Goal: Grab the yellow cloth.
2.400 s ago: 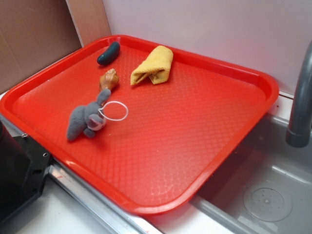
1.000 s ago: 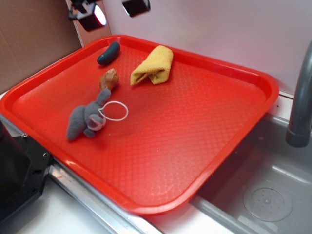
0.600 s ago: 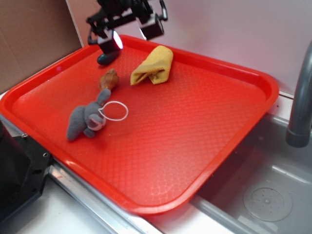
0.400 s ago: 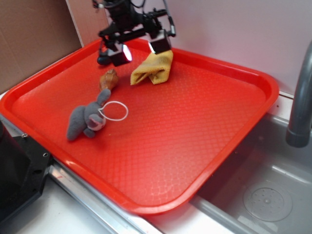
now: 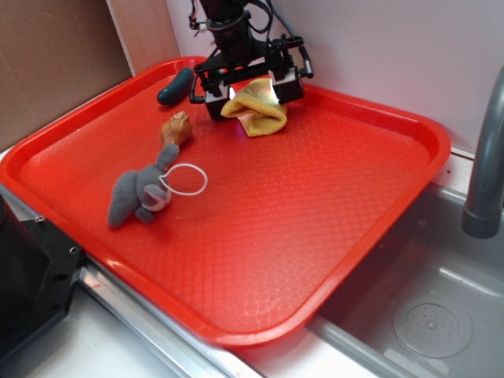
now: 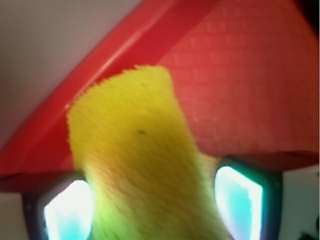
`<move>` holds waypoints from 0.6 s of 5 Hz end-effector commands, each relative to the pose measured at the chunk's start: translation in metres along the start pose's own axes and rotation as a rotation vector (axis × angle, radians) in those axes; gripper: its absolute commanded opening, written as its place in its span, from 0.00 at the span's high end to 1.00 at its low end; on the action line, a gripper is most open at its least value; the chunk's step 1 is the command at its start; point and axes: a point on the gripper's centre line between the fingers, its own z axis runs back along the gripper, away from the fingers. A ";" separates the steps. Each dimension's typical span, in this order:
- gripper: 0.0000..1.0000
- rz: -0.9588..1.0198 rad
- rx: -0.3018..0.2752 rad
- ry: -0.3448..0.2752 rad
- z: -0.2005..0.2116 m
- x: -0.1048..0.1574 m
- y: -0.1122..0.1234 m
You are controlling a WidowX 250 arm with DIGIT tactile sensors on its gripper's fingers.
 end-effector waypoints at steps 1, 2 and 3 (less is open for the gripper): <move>1.00 -0.256 0.170 -0.165 0.009 0.028 0.016; 1.00 -0.243 0.197 -0.176 0.009 0.028 0.016; 1.00 -0.233 0.209 -0.220 0.033 0.022 0.017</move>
